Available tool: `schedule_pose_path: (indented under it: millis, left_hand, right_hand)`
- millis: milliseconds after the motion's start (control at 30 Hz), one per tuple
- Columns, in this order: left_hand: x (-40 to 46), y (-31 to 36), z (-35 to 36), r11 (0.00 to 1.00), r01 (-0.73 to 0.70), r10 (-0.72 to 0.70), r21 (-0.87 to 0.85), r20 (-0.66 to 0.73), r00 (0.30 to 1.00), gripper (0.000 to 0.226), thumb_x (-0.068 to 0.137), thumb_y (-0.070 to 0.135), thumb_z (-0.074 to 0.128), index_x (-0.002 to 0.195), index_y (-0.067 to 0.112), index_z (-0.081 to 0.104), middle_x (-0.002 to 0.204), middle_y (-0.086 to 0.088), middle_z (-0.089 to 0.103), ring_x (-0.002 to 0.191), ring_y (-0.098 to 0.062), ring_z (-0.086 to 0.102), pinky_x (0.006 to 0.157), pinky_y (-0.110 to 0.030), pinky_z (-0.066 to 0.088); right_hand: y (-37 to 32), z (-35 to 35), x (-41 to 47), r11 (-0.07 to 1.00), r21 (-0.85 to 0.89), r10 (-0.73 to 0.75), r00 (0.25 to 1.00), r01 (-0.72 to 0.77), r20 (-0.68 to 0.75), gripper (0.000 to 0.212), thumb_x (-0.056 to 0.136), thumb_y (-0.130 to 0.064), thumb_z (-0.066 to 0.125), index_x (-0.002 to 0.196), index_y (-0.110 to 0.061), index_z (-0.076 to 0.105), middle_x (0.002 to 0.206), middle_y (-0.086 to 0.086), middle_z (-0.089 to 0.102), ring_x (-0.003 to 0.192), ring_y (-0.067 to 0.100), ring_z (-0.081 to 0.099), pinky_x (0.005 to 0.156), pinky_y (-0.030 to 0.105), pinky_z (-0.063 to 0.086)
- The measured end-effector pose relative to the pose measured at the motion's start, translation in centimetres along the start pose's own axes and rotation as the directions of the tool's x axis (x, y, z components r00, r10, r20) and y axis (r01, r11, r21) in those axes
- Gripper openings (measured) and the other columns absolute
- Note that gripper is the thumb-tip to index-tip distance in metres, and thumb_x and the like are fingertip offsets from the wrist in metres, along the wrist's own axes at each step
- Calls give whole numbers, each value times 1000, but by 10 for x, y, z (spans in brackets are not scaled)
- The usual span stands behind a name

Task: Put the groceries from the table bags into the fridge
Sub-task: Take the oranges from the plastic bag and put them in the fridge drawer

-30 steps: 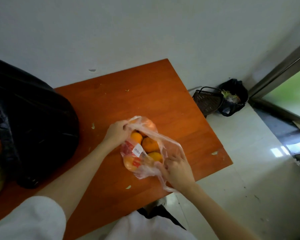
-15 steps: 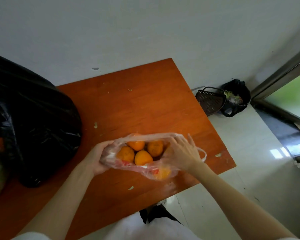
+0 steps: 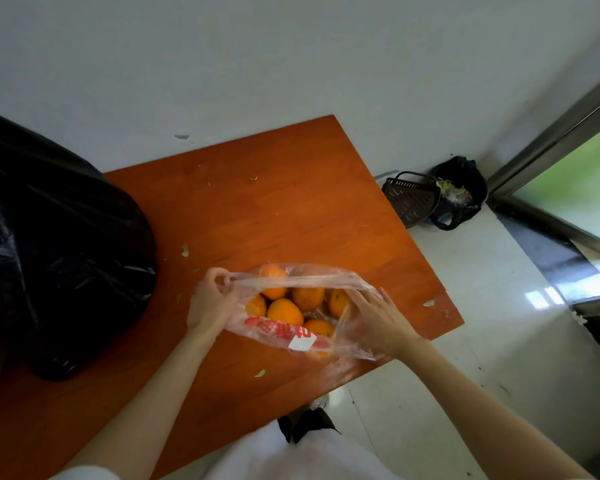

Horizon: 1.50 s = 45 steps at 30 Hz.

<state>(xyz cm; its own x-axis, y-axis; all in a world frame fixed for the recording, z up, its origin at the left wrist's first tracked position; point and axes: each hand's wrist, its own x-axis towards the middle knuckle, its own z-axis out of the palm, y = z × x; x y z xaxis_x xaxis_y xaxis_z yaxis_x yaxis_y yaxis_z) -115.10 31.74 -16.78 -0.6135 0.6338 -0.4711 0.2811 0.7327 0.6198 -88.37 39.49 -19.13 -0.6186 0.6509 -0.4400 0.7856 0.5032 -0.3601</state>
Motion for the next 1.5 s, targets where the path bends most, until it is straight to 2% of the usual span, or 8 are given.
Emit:
schedule_pose_path:
  millis: [100,267,400,500,700,867,1033,1500]
  left_hand:
    - [-14,11,-3,916,-304,351,261,-157,923,46,84,15,61,126,16,45,127,-10,47,114,-25,46,93,-37,42]
    - [-54,16,21,640,-680,740,358,-47,671,25,83,6,62,106,17,60,111,-2,56,111,-20,49,96,-36,40]
    - [-67,-2,52,395,-811,812,432,248,528,29,69,13,76,94,21,64,95,3,58,90,-18,57,76,-31,45]
    - [-72,-16,63,418,-803,733,425,365,575,38,61,12,82,93,21,64,95,4,58,83,-14,60,63,-22,47]
    - [-88,-18,68,525,-756,611,391,445,654,31,88,5,54,116,17,51,116,0,47,81,-21,62,53,-20,32]
    - [-81,-8,77,442,-777,630,448,461,625,54,61,22,83,108,18,57,106,0,56,91,-20,59,62,-24,48]
    - [-79,2,85,508,-714,575,482,427,698,44,96,38,42,134,18,37,130,-1,40,112,-18,50,70,-21,41]
    - [-88,11,97,485,-574,365,660,444,818,78,82,38,66,142,23,19,132,-8,29,103,-27,55,66,-31,41]
  right_hand:
    - [-11,-4,-12,991,-128,-71,979,47,-193,64,83,-29,66,139,-24,36,146,1,39,136,20,36,116,49,8]
    - [-40,-3,-19,956,-264,-286,626,130,-726,7,79,-18,65,83,-17,71,102,0,70,104,20,60,96,47,38]
    - [-51,-7,-10,939,-162,-334,704,302,-627,14,80,-7,64,92,-8,70,100,7,68,93,25,63,75,36,54]
    - [-39,-6,-8,971,-82,-234,839,223,-492,17,77,-2,65,94,-5,67,103,12,65,82,29,66,55,31,56]
    - [-9,-6,-14,981,91,187,949,-169,-255,63,85,-44,61,134,-14,38,137,5,43,120,21,48,88,29,48]
    - [-5,-4,-2,980,90,189,976,-179,-112,84,75,-52,68,141,-22,25,144,3,35,132,22,35,101,38,42]
    - [-8,1,10,967,74,249,968,-246,-39,90,71,-50,73,139,-17,23,144,8,33,130,29,38,98,43,44]
    - [2,11,-38,876,482,161,960,-31,-229,93,69,-46,74,143,-22,23,145,0,37,130,17,39,104,32,38]
